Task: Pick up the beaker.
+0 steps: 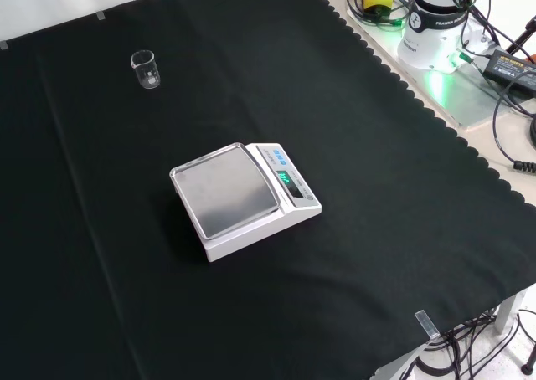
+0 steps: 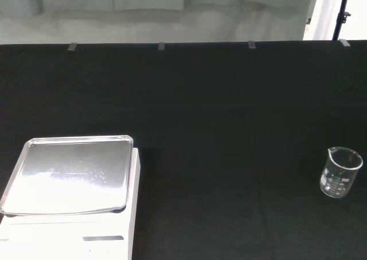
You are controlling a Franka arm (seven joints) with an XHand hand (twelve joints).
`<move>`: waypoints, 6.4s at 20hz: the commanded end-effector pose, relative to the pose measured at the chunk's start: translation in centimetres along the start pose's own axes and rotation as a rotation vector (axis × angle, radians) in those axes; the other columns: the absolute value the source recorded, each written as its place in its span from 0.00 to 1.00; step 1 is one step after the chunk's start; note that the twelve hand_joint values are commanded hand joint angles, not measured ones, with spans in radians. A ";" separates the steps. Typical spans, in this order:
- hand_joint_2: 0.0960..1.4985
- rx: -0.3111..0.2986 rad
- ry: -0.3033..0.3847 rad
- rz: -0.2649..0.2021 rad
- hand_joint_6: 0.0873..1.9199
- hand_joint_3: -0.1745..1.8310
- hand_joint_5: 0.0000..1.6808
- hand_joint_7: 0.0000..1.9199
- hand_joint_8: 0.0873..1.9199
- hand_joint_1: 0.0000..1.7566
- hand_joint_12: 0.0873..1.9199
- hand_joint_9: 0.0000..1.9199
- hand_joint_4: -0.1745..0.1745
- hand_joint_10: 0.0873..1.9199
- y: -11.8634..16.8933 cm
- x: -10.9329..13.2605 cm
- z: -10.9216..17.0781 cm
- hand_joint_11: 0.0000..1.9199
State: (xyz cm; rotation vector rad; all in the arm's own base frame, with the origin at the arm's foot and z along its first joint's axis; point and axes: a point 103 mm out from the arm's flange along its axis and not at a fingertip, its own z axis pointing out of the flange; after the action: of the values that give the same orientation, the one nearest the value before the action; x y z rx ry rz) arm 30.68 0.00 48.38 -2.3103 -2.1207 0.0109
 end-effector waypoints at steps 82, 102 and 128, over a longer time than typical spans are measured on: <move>0.56 0.400 -0.027 0.487 0.00 0.13 0.21 0.09 0.35 0.13 0.77 0.11 0.12 0.43 26.4 -21.3 29.2 0.13; 0.57 0.475 -0.007 0.477 0.00 0.13 0.21 0.08 0.36 0.18 0.76 0.12 0.10 0.43 26.7 -19.3 33.9 0.16; 0.62 0.529 -0.063 0.511 0.00 0.17 0.25 0.16 0.35 0.36 0.70 0.21 0.16 0.39 28.2 -19.0 37.0 0.26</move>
State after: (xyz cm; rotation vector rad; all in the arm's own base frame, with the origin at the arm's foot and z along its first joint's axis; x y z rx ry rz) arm 56.22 -21.12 11.30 -2.4151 -1.2830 0.5371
